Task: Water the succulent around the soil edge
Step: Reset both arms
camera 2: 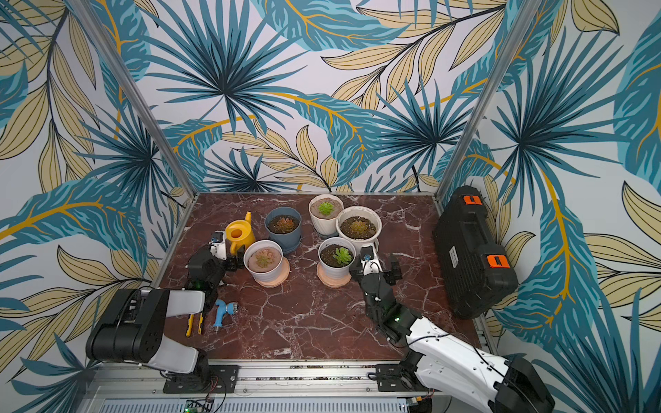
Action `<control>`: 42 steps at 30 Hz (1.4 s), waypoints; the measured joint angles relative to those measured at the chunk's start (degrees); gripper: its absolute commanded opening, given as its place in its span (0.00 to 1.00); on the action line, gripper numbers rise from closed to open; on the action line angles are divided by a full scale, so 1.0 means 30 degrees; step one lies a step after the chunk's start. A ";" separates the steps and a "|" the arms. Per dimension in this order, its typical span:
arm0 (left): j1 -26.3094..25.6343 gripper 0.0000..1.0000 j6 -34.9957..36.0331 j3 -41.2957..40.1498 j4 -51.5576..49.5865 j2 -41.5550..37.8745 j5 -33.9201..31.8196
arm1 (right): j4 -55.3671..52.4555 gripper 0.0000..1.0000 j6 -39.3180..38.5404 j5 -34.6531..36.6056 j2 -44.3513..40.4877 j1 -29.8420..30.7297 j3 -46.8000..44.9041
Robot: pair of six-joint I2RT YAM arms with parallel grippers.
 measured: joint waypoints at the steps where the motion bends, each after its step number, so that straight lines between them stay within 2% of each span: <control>1: 0.0000 1.00 0.0007 0.0000 -0.0022 0.0000 0.0000 | 0.0124 1.00 0.0051 -0.0015 -0.0007 -0.1005 -0.0430; 4: -0.0007 1.00 0.0007 0.0000 -0.0095 0.0000 0.0000 | 0.1013 1.00 0.0036 -0.0372 0.0379 -0.3184 -0.1894; 7: -0.0036 1.00 0.0015 0.0000 -0.0131 0.0000 0.0000 | 0.1858 1.00 -0.0029 -0.2113 0.2120 -0.4983 -0.2492; 14: -0.0036 1.00 0.0117 0.0000 -0.0168 0.0000 0.0000 | 0.6288 1.00 -0.0663 -0.6499 0.8422 -0.8546 -0.1231; 19: -0.0044 1.00 0.0146 0.0000 -0.0168 0.0000 -0.0007 | 0.6054 1.00 -0.0583 -1.0564 0.9092 -1.1052 0.0867; 22: -0.0051 1.00 0.0146 0.0000 -0.0175 0.0000 -0.0007 | 0.6091 1.00 -0.0583 -1.2495 0.8604 -1.1701 0.0794; 30: -0.0058 1.00 0.0146 0.0000 -0.0197 0.0000 -0.0007 | 0.5370 1.00 -0.0189 -1.4455 0.8706 -1.2065 0.1013; 34: -0.0058 1.00 0.0146 0.0000 -0.0197 0.0000 -0.0007 | 0.5282 1.00 0.0561 -1.6553 0.9165 -1.2167 0.1479; 37: -0.0058 1.00 0.0146 0.0000 -0.0211 0.0000 -0.0007 | 0.7155 1.00 0.1107 -1.7493 1.0397 -1.2349 0.1392; 39: -0.0058 1.00 0.0146 0.0000 -0.0211 0.0000 -0.0007 | 0.9930 0.99 0.1814 -1.7529 1.1417 -1.2990 0.0153; 42: -0.0066 1.00 0.0146 0.0000 -0.0211 0.0000 -0.0015 | 1.0695 1.00 0.2426 -1.7551 1.1752 -1.3588 -0.1304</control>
